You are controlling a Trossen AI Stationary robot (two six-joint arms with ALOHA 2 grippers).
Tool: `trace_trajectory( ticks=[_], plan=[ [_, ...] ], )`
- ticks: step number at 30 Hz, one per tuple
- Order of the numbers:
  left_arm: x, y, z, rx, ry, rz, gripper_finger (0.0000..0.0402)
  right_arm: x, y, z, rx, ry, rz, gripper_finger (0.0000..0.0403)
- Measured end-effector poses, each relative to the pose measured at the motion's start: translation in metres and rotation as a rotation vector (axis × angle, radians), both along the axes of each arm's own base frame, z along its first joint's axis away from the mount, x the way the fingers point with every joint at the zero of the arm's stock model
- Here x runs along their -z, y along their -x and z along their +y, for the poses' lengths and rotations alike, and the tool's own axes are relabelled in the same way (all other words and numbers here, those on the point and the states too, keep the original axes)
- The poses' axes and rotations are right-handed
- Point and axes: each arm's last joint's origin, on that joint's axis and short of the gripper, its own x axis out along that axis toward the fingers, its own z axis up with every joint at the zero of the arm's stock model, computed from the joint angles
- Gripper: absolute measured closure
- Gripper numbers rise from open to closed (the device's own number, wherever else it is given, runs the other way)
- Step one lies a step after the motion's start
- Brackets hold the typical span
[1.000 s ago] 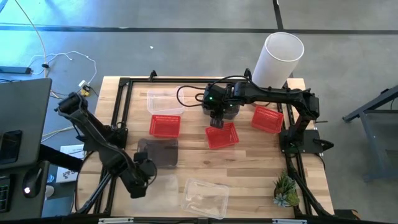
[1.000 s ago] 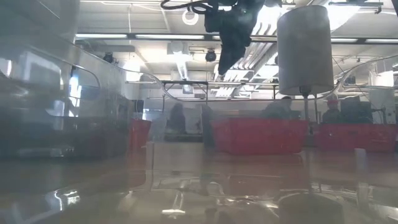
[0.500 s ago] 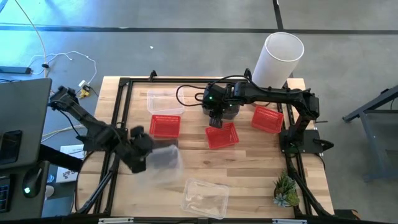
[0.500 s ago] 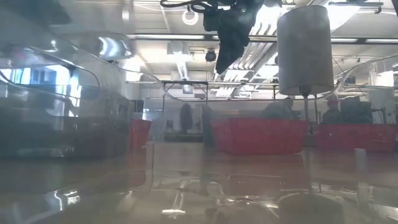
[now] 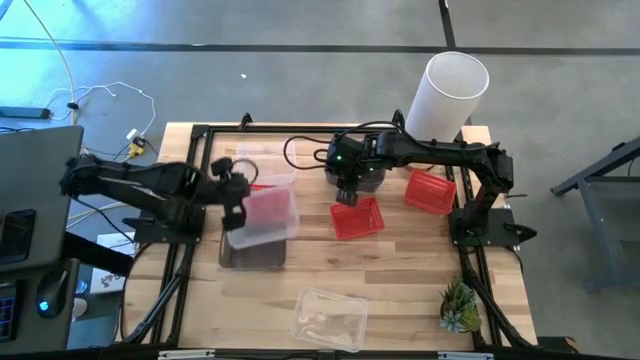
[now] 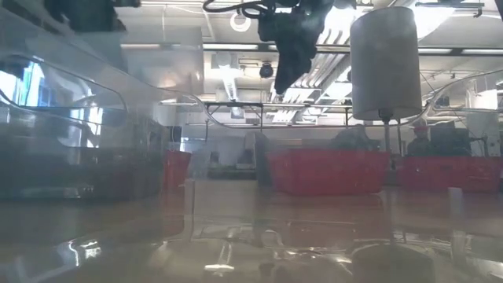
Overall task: Stack baskets by color
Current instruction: Stack the bottom left transparent bin on the top transparent bin
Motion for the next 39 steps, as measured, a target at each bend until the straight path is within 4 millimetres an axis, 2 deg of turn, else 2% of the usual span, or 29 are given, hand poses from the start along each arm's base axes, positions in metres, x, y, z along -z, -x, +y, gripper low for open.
trace_trajectory(
  ticks=[11, 17, 22, 27, 39],
  plan=[
    [-0.049, 0.003, 0.067, -0.067, -0.191, 0.072, 0.0401, 0.002, 0.003, 0.001, 0.003, -0.008, 0.035, 0.0282],
    [-0.063, 0.002, 0.105, -0.093, -0.245, 0.174, 0.0401, 0.002, 0.003, 0.001, 0.004, -0.004, 0.038, 0.0282],
    [-0.058, -0.001, 0.136, -0.076, -0.195, 0.238, 0.0401, 0.002, 0.005, -0.001, 0.076, 0.043, 0.06, 0.0282],
    [-0.042, -0.006, 0.161, -0.04, -0.061, 0.225, 0.0401, 0.004, 0.011, 0.001, 0.095, 0.081, 0.129, 0.0282],
    [-0.022, 0.011, 0.201, -0.055, 0.087, 0.189, 0.0401, 0.005, 0.01, 0.029, 0.014, 0.085, 0.166, 0.0282]
  ],
)
